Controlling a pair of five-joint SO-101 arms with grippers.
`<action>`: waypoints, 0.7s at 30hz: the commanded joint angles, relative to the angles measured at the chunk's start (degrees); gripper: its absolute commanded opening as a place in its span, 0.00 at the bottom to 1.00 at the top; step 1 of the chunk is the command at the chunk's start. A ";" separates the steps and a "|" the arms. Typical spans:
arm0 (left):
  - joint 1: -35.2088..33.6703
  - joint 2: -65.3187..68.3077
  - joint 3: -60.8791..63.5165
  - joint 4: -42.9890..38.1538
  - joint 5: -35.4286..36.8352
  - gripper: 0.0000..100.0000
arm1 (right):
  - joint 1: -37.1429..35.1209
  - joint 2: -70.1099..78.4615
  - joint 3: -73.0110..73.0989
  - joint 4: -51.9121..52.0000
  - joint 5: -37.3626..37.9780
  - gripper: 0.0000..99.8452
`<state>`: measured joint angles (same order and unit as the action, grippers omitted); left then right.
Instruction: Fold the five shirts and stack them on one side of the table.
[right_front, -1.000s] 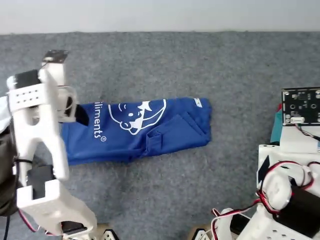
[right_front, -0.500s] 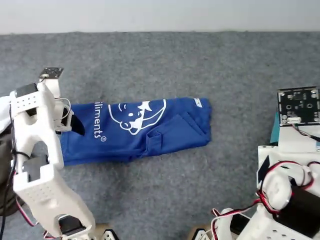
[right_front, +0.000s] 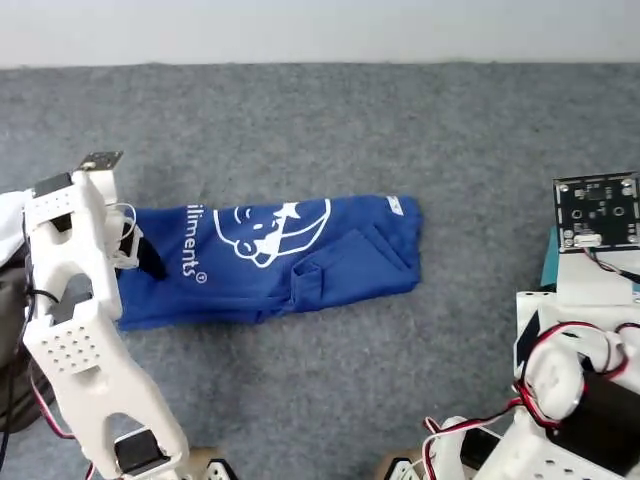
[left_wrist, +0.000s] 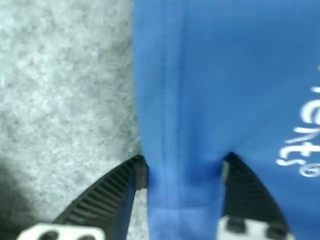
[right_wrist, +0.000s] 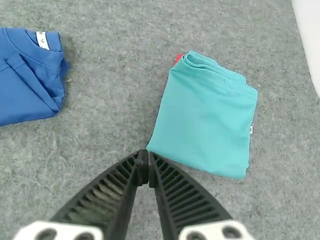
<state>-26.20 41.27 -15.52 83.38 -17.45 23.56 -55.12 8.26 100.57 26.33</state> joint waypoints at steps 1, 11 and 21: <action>0.53 1.93 -1.71 -0.44 -3.60 0.08 | 0.48 0.57 -2.02 2.15 0.53 0.01; 7.74 -0.44 -13.76 13.63 -1.76 0.01 | 0.48 0.57 -2.02 2.07 0.44 0.01; 22.59 -22.77 -7.52 17.05 2.02 0.01 | 0.48 0.57 -2.02 1.98 0.26 0.01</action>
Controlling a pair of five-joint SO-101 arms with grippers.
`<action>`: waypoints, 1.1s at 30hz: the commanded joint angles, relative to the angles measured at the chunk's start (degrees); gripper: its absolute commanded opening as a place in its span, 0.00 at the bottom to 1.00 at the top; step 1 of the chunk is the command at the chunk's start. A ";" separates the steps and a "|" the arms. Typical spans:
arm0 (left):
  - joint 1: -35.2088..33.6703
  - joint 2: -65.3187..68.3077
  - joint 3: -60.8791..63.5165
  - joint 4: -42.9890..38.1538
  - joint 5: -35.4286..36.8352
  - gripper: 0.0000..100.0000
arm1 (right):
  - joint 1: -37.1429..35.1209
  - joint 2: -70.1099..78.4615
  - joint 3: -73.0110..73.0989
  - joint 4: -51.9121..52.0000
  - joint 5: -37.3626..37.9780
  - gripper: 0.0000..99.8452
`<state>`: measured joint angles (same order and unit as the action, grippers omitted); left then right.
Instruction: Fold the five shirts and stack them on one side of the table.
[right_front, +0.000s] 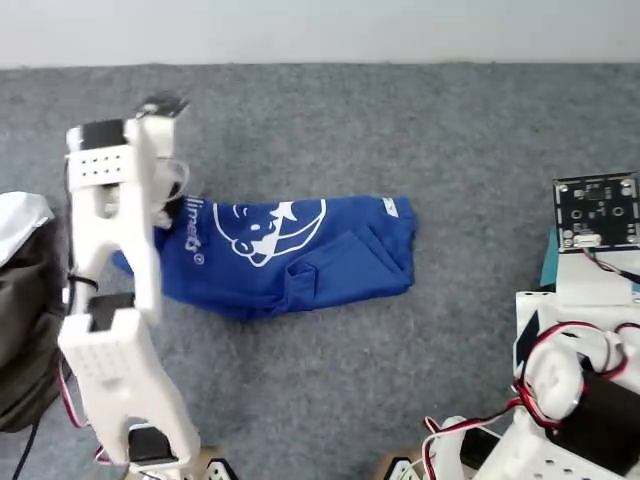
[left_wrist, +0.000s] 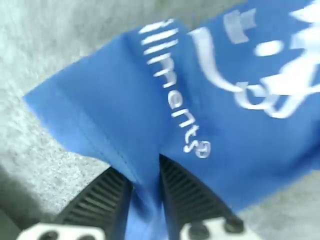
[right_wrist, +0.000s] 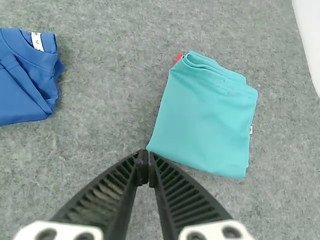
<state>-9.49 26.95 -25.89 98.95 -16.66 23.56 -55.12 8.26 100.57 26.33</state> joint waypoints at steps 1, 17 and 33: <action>8.00 -10.20 4.26 1.41 2.64 0.01 | 0.48 0.66 -2.02 1.98 0.26 0.01; 36.13 -10.11 4.88 -9.85 11.25 0.01 | 0.48 0.66 -1.93 2.07 0.18 0.01; 41.85 19.43 -35.03 -2.90 13.36 0.02 | 0.48 0.48 4.13 1.71 0.44 0.01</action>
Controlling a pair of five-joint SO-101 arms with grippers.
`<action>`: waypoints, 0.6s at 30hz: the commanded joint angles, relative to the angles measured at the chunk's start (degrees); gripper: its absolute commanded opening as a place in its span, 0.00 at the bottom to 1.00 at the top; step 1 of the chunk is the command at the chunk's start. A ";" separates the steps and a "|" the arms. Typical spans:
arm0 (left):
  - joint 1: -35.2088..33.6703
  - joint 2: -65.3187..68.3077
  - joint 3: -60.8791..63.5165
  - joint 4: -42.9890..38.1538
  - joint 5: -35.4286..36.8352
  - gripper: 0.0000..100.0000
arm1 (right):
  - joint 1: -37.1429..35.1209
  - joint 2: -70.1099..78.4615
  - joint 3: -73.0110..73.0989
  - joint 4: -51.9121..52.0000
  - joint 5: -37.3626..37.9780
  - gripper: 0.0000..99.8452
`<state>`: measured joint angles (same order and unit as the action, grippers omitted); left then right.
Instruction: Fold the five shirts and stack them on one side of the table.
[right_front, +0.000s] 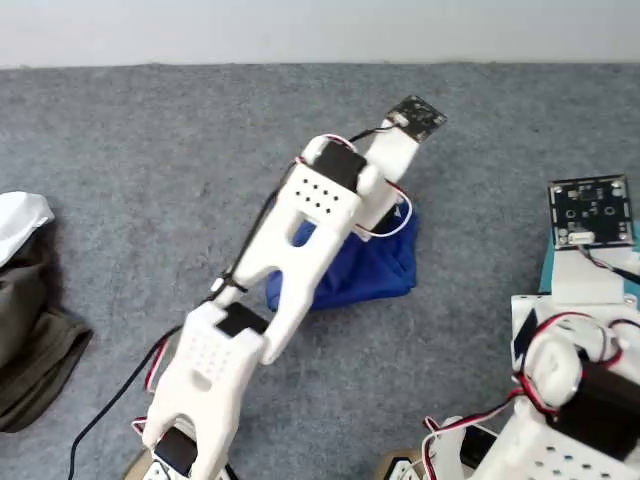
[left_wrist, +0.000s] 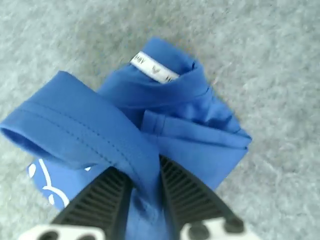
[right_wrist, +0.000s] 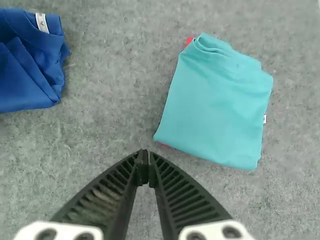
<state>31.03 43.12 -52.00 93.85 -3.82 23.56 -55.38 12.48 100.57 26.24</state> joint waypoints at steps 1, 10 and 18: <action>1.32 5.01 -11.56 3.25 0.53 0.04 | 0.48 0.75 -0.09 1.71 0.53 0.01; -1.67 6.95 -23.69 6.77 1.32 0.22 | 0.48 0.84 0.09 1.71 0.53 0.01; -7.65 -6.15 -1.89 6.77 -1.76 0.03 | 0.48 0.84 0.09 1.71 0.53 0.01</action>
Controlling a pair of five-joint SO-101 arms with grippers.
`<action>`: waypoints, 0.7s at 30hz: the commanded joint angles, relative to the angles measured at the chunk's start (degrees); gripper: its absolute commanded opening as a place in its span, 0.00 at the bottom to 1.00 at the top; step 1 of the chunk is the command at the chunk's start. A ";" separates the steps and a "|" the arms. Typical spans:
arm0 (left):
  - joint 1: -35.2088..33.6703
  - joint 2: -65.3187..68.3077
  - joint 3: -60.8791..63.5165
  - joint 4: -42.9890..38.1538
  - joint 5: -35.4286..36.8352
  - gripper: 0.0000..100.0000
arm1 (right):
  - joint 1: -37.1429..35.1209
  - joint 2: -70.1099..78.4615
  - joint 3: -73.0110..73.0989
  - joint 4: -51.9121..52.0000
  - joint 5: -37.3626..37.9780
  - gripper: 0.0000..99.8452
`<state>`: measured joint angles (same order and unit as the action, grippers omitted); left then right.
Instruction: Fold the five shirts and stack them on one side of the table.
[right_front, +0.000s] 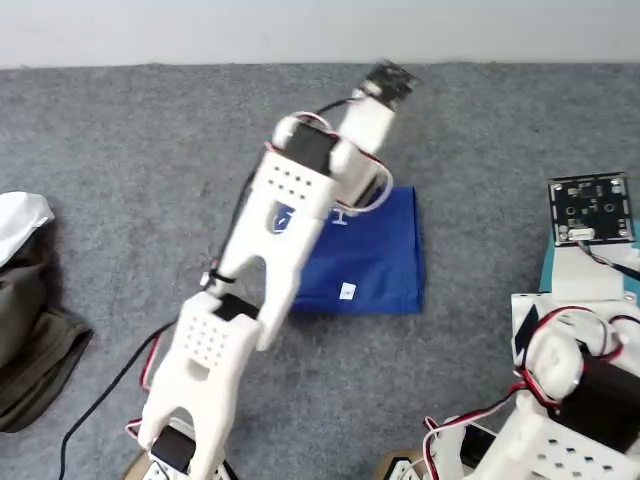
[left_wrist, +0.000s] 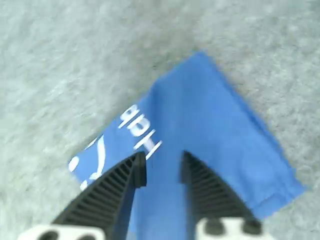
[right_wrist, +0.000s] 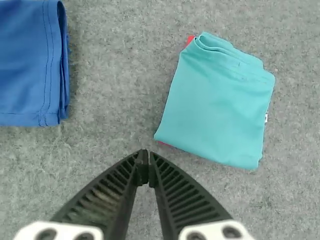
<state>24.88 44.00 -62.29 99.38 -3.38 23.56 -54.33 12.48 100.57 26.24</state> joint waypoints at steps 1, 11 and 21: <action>-1.67 -8.44 12.53 1.23 -3.25 0.02 | 0.48 -0.22 0.09 1.71 0.53 0.01; -0.44 -15.12 36.44 1.05 -3.69 0.01 | 0.40 -0.22 0.18 -0.75 0.53 0.01; -1.32 -12.40 48.04 -0.88 -2.37 0.01 | 0.40 -0.22 0.26 -0.75 0.53 0.01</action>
<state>24.09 32.48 -14.81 98.77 -6.64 23.56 -54.33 12.48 100.13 26.24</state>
